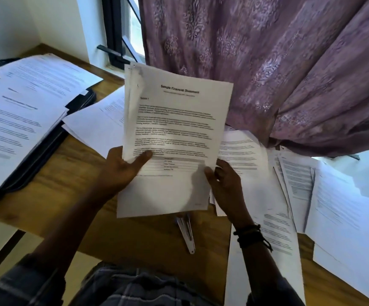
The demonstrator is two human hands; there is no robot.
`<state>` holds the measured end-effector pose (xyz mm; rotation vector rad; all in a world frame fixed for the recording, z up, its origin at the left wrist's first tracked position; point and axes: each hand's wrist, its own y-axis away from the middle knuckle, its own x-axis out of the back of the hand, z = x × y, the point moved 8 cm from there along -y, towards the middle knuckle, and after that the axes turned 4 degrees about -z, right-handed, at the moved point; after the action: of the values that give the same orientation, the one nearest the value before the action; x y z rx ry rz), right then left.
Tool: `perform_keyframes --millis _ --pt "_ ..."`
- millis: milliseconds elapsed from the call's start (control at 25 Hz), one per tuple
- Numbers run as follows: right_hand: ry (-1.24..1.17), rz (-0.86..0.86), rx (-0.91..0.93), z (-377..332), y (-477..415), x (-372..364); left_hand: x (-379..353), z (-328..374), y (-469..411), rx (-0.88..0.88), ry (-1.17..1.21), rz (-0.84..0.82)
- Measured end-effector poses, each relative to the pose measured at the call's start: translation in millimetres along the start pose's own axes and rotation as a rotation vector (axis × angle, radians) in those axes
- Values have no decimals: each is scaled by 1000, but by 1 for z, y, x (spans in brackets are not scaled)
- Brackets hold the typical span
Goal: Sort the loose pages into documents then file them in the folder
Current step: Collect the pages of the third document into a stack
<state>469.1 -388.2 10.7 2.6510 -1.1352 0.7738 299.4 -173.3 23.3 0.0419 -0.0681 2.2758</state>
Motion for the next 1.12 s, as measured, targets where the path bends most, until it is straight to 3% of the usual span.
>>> perform_keyframes --millis 40,120,200,280,360,440,520,600,720,840,1120 --pt "57 27 -21 12 1 9 5 -1 1 4 -7 21" --pt "233 121 -233 58 11 32 13 -3 7 7 0 71" --pt "458 107 -406 94 28 42 17 -5 16 5 51 105" --pt "660 26 -400 100 42 30 16 -2 25 -17 94 105" --pt "723 -26 -211 80 48 9 13 2 33 -35 109 105" --pt "588 -57 -134 61 48 1 11 7 39 -34 123 122" --pt "423 60 -212 63 35 23 7 10 45 -27 122 118" --pt "454 137 -301 77 20 51 5 12 53 -7 122 117" --pt "572 -4 -452 101 0 65 6 16 60 0 123 130" --pt "526 -75 -569 111 -8 67 3 16 68 14 114 135" --pt "349 47 -245 64 -15 78 0 14 77 102 157 145"
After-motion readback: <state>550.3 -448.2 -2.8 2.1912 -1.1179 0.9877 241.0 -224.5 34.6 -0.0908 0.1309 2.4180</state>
